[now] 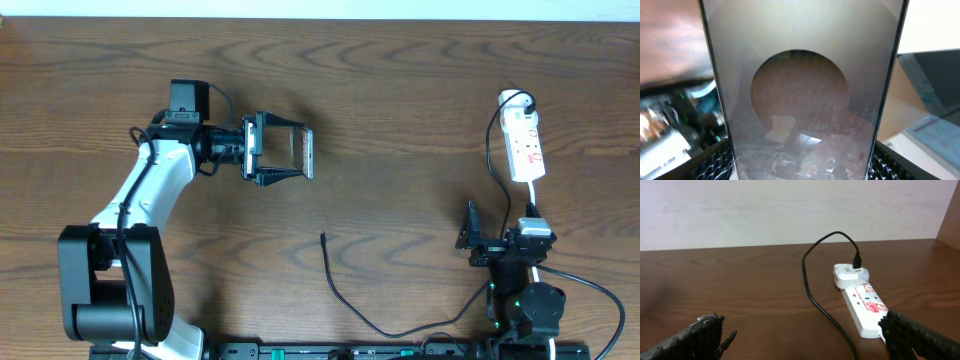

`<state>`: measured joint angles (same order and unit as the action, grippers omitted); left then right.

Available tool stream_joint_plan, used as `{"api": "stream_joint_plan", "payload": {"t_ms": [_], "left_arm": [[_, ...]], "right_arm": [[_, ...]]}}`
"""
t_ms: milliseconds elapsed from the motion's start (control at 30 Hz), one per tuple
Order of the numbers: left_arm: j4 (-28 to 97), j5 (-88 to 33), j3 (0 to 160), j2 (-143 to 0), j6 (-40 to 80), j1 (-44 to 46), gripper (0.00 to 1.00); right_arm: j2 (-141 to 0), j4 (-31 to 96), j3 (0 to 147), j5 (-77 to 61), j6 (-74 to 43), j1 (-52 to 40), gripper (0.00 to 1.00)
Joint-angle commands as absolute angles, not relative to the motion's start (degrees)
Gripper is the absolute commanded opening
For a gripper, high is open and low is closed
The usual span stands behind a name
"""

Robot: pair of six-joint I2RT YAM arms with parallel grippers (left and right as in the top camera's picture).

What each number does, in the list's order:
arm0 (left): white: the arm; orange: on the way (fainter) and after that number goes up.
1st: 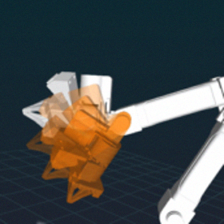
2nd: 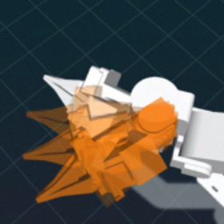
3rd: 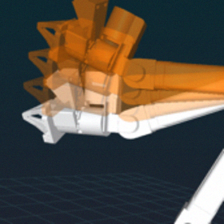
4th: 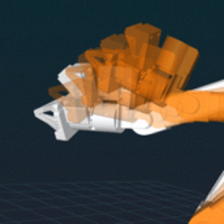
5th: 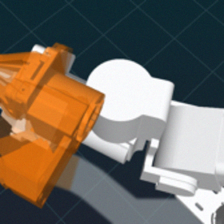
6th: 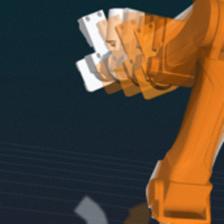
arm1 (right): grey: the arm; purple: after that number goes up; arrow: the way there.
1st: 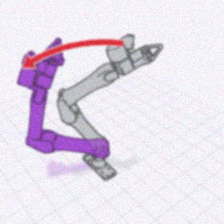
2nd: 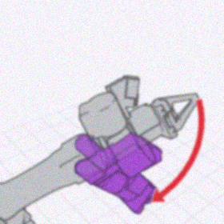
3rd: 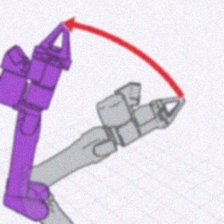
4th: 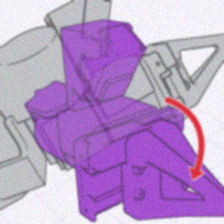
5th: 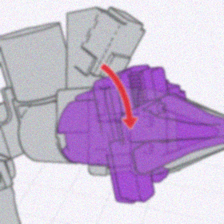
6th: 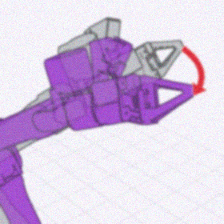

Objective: Plug charger to phone and switch on socket

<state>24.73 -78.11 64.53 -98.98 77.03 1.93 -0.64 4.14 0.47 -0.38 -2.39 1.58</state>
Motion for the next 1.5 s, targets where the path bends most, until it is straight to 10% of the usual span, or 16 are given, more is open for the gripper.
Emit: {"api": "stream_joint_plan", "payload": {"t_ms": [0, 367, 1067, 1467], "left_arm": [[24.47, -73.14, 66.41, -97.14, 63.66, 1.78, 0.08], [24.51, -56.77, 65.89, -97.19, 41.60, 1.80, 0.07], [19.51, -54.98, 65.84, -97.19, 44.53, 1.78, 0.07], [17.45, -47.88, 65.84, -97.19, 65.65, 1.98, 0.07]], "right_arm": [[-0.54, 4.32, 0.32, -0.14, -2.94, 0.75, 0.99], [-0.54, 4.32, 0.32, -0.14, -2.94, 0.75, 0.99], [-1.96, -3.64, 4.89, -10.28, -17.43, 0.75, 0.99], [-61.91, 9.19, 48.29, -57.84, -20.38, -0.10, 0.99]]}}
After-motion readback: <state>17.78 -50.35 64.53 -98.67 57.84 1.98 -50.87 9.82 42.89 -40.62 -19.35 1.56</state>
